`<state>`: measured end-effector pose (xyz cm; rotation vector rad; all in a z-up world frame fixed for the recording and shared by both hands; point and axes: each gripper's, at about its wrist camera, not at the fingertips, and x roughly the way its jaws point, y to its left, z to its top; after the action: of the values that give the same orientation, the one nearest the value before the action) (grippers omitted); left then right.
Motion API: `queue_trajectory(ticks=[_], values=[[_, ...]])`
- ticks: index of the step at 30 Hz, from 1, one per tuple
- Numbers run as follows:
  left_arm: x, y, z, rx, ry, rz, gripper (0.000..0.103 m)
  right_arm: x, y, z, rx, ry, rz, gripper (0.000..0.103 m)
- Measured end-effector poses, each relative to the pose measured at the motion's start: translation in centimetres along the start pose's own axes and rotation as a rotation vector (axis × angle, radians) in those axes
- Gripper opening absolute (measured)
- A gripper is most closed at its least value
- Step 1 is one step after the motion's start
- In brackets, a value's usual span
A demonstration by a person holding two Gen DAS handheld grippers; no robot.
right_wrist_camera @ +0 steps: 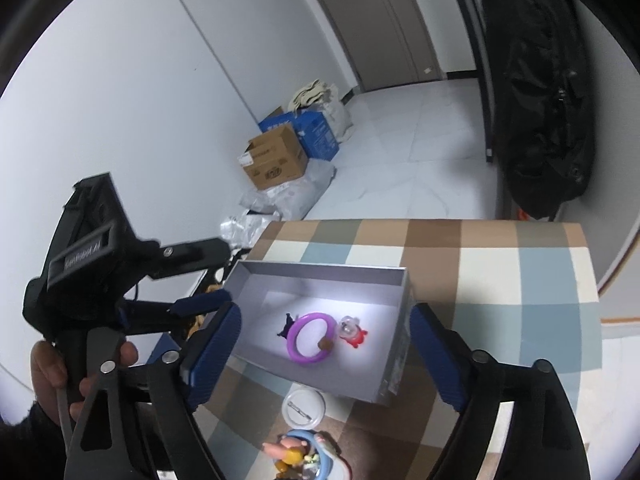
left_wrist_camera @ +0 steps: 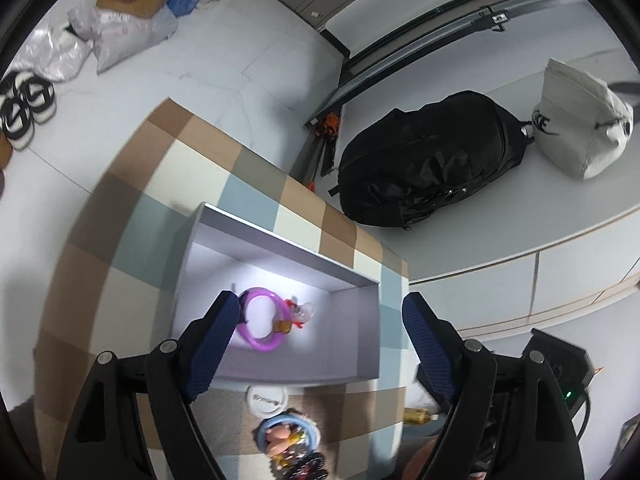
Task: Organize jewelry
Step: 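Drop the purple ring in the box with the left tool while the right tool drops the clip, then withdraw both tools from the box back toward the jewelry pile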
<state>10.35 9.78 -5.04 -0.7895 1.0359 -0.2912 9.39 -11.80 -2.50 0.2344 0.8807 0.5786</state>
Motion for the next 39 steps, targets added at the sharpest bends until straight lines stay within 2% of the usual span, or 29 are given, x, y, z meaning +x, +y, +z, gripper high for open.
queue_trajectory(ticks=[3,7,11,15,22,29,36,39], values=[[-0.8,-0.4,-0.8,0.046,-0.031,0.048,0.08,-0.8,-0.4,-0.3,0.027,-0.017,-0.013,0.096],[-2.1,-1.4,-2.1,0.152,-0.119,0.193,0.08,-2.2,-0.6,-0.9,0.042,-0.057,-0.031,0.097],[-2.9,-2.6,-3.7,0.256,-0.175,0.239,0.08,-3.6,0.1,-1.7,0.007,-0.102,-0.056,0.102],[-2.5,-2.8,-5.6,0.32,-0.152,0.273,0.08,-4.8,1.2,-2.5,-0.052,-0.118,-0.056,0.103],[-2.3,-2.9,-8.1,0.387,-0.114,0.312,0.08,-5.8,2.4,-4.6,-0.116,-0.077,-0.112,0.103],[-2.5,-3.7,-10.3,0.456,-0.147,0.394,0.081,-5.8,1.8,-6.7,-0.114,0.006,-0.121,0.103],[-2.7,-4.1,-11.6,0.486,-0.18,0.418,0.082,-6.0,1.2,-9.2,-0.086,0.072,-0.13,0.103],[-2.7,-4.2,-12.2,0.487,-0.186,0.423,0.088,-6.0,1.1,-10.1,-0.071,0.099,-0.129,0.103]])
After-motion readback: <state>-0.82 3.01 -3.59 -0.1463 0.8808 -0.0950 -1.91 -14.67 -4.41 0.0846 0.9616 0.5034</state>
